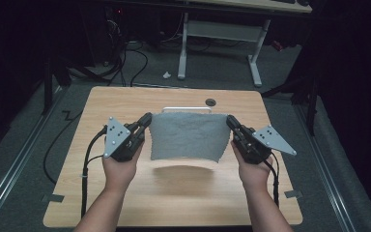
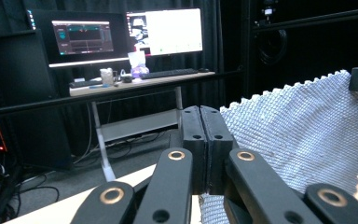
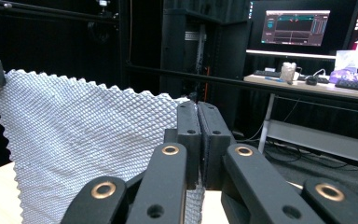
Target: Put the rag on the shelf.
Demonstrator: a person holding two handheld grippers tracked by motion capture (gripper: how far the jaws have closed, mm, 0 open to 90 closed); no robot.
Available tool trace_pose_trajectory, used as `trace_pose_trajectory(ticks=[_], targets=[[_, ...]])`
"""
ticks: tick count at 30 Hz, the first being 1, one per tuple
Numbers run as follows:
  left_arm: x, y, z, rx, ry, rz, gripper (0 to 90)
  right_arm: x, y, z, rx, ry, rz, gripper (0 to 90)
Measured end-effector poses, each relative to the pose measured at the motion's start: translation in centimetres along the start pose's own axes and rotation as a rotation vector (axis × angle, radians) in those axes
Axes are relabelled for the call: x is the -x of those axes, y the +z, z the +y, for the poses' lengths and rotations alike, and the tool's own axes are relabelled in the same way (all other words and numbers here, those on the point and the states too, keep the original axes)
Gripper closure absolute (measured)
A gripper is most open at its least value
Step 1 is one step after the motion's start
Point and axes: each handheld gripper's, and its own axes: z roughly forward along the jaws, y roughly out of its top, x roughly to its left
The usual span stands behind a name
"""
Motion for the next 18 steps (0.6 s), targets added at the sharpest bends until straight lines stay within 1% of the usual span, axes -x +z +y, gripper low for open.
trace_pose_trajectory(ticks=[3,8,9,12,15,18], targets=[[-0.4,0.6,-0.2,-0.007,0.017,0.01,89.5,0.2,0.5,0.0,-0.011,0.0,0.0,89.5],[-1.0,1.5,-0.4,-0.019,0.016,0.013,89.6,0.6,1.4,0.2,-0.028,0.012,-0.003,89.5],[-1.2,1.8,-0.4,-0.018,0.017,0.014,89.6,0.6,1.5,0.3,-0.027,0.004,-0.003,89.5],[-1.7,2.6,-0.6,-0.026,0.023,0.021,89.6,0.7,2.0,0.5,-0.024,0.006,-0.009,89.5],[-2.1,3.3,-0.6,-0.027,0.014,0.024,89.6,0.9,2.5,0.7,-0.024,0.005,-0.011,89.5],[-2.4,3.8,-0.4,-0.027,0.032,0.029,89.6,1.1,3.0,0.9,-0.025,-0.003,-0.016,89.5]])
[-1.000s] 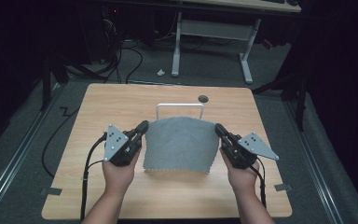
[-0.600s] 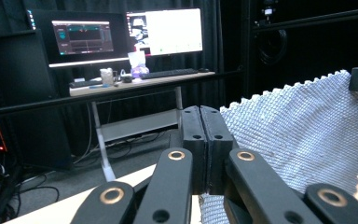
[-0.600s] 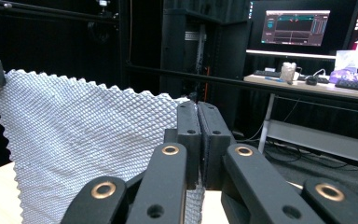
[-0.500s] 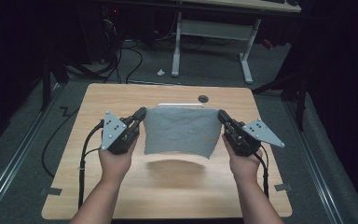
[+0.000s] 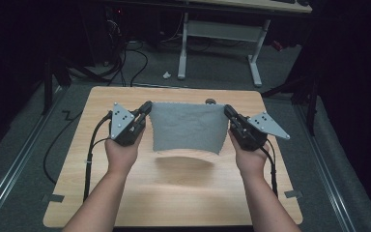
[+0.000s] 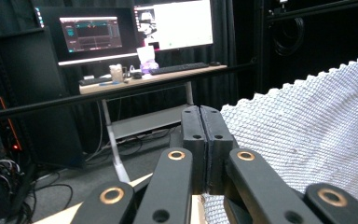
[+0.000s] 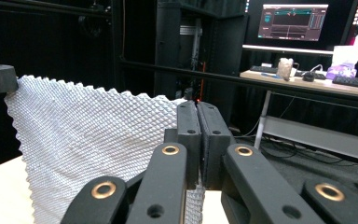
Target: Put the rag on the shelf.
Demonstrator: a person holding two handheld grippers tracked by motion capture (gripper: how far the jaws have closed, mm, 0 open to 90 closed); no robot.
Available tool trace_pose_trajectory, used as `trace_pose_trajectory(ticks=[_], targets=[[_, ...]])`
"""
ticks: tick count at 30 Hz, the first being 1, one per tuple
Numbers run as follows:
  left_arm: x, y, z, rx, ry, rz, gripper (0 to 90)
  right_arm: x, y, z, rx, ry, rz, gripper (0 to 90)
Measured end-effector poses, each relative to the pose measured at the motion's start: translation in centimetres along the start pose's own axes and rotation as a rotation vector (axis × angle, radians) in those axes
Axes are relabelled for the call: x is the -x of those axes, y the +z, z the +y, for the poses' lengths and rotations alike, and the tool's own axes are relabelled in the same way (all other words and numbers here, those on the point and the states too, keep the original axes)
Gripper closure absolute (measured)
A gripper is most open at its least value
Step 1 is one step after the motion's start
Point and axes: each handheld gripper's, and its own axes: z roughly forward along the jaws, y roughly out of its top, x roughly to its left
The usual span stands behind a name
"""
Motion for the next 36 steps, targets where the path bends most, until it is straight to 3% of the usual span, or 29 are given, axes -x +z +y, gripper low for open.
trace_pose_trajectory(ticks=[10,19,22,29,36], targets=[[-1.4,2.0,2.6,0.036,0.052,0.013,89.5,1.3,2.2,1.9,0.023,-0.01,-0.016,89.6],[-2.9,5.4,2.8,-0.019,0.087,0.036,89.6,2.8,5.3,3.2,0.003,-0.012,-0.042,89.6],[-3.4,6.3,2.7,-0.042,0.103,0.046,89.6,3.2,6.7,2.9,-0.033,-0.025,-0.05,89.6],[-4.5,7.9,2.4,-0.091,0.116,0.051,89.6,4.7,9.2,1.8,-0.069,0.018,-0.015,89.5],[-5.2,9.2,1.3,-0.151,0.106,0.05,89.5,5.0,11.1,1.1,-0.122,-0.029,-0.028,89.6]])
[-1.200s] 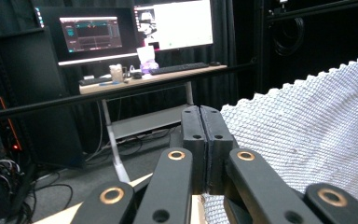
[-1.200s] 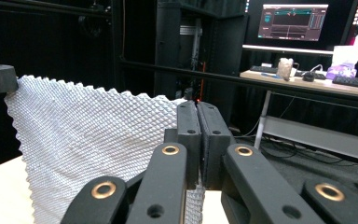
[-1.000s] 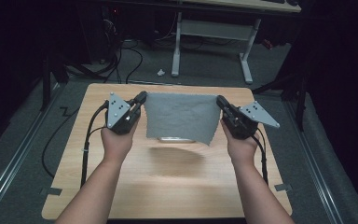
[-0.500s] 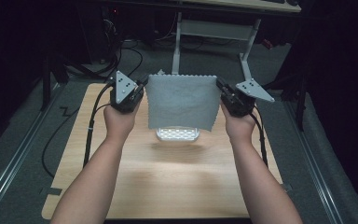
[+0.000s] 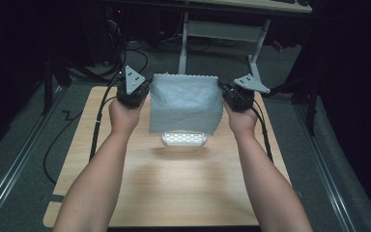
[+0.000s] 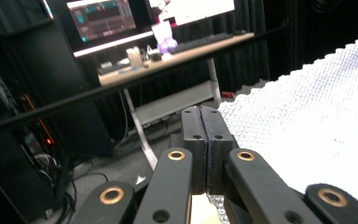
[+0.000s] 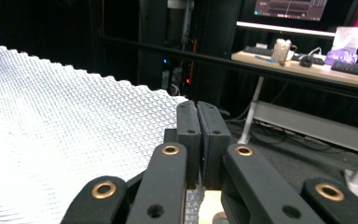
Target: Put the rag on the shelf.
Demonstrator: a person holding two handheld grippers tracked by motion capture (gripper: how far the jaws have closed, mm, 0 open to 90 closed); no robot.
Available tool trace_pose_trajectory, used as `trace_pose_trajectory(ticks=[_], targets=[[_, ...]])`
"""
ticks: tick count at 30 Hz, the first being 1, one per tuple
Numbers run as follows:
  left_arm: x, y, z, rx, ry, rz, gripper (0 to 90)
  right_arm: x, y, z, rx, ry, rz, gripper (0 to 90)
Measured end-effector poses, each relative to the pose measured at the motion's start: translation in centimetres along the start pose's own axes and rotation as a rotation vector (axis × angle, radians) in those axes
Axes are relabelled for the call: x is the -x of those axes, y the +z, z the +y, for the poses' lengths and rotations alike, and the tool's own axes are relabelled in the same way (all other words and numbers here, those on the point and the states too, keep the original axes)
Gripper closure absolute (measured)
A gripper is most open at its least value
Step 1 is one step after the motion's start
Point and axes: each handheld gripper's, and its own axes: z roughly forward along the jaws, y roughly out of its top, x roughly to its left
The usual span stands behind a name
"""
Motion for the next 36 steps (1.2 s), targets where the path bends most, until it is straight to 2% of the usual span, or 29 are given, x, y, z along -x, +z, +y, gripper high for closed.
trace_pose_trajectory(ticks=[4,6,9,10,13,20,27,29,31,34,36], targets=[[-0.1,0.8,-1.1,-0.042,-0.015,-0.023,89.5,0.3,0.7,-0.4,-0.027,-0.001,0.001,89.6],[-0.1,1.3,-2.1,-0.069,-0.039,-0.045,89.5,0.5,1.1,-1.1,-0.054,0.022,0.012,89.6],[0.3,1.5,-3.8,-0.105,-0.037,-0.069,89.5,0.7,1.5,-2.3,-0.091,0.025,0.021,89.6],[0.4,1.6,-4.4,-0.118,-0.049,-0.08,89.5,0.7,1.6,-2.7,-0.101,0.023,0.026,89.6],[0.6,1.6,-5.6,-0.134,-0.063,-0.086,89.5,0.6,1.7,-3.6,-0.126,0.006,0.033,89.7],[1.2,1.8,-7.4,-0.156,-0.087,-0.112,89.4,0.5,1.9,-5.4,-0.156,0.014,0.038,89.7],[2.1,2.2,-9.5,-0.218,-0.108,-0.151,89.4,0.5,1.7,-7.6,-0.181,0.029,0.046,89.5],[2.5,2.2,-9.9,-0.22,-0.104,-0.155,89.4,0.5,1.5,-8.1,-0.187,0.039,0.045,89.5],[2.7,2.0,-10.2,-0.22,-0.121,-0.161,89.4,0.5,1.3,-8.6,-0.192,0.044,0.048,89.4],[2.8,1.9,-10.6,-0.225,-0.124,-0.163,89.4,0.6,1.2,-9.1,-0.206,0.049,0.057,89.0],[3.0,1.9,-10.9,-0.234,-0.114,-0.165,89.4,0.6,1.2,-9.3,-0.213,0.053,0.06,88.8]])
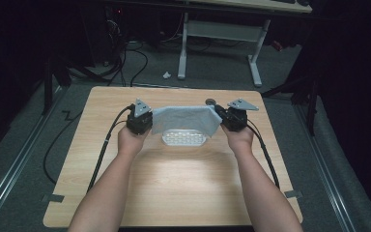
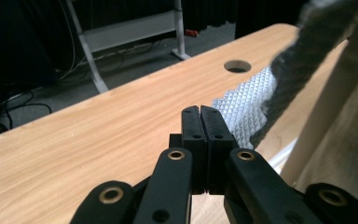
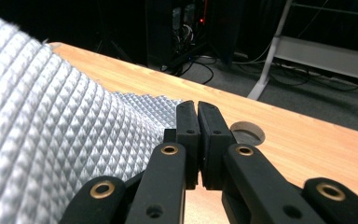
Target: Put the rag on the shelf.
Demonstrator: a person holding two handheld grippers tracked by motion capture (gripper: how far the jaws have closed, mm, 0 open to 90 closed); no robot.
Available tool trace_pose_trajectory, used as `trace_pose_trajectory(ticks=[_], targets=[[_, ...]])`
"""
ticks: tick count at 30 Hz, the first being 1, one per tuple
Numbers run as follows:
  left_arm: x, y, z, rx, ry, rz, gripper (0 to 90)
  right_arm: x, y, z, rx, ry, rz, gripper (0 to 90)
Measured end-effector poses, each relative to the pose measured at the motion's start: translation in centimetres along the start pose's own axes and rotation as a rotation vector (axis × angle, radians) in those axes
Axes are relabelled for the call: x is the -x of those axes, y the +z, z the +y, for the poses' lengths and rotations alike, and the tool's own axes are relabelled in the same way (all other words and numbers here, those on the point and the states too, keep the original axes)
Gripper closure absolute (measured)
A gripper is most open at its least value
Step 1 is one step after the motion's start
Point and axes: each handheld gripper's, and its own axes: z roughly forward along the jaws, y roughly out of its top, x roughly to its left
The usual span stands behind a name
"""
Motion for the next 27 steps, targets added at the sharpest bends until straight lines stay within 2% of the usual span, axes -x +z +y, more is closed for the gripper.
trace_pose_trajectory(ticks=[5,11,14,18,22,27], targets=[[0.0,-0.4,0.1,0.004,0.009,0.003,89.3,-0.1,0.2,-0.3,-0.004,-0.002,-0.001,88.8],[0.0,-0.3,-0.3,-0.014,0.018,-0.005,89.3,-0.3,0.4,-0.9,-0.014,-0.002,-0.01,88.4],[0.1,-0.3,-0.6,-0.019,0.018,-0.011,89.2,-0.3,0.3,-1.5,-0.014,0.012,-0.018,88.4],[-0.1,-0.5,-0.9,-0.013,-0.001,-0.018,89.0,0.0,0.4,-2.4,-0.036,0.028,-0.034,88.7],[0.0,-0.6,-1.0,-0.014,0.0,-0.026,89.0,-0.2,0.2,-2.8,-0.023,0.014,-0.03,90.0],[0.3,-0.5,-1.1,-0.016,0.004,-0.032,88.9,-0.4,0.3,-3.3,-0.04,-0.003,-0.028,90.0]])
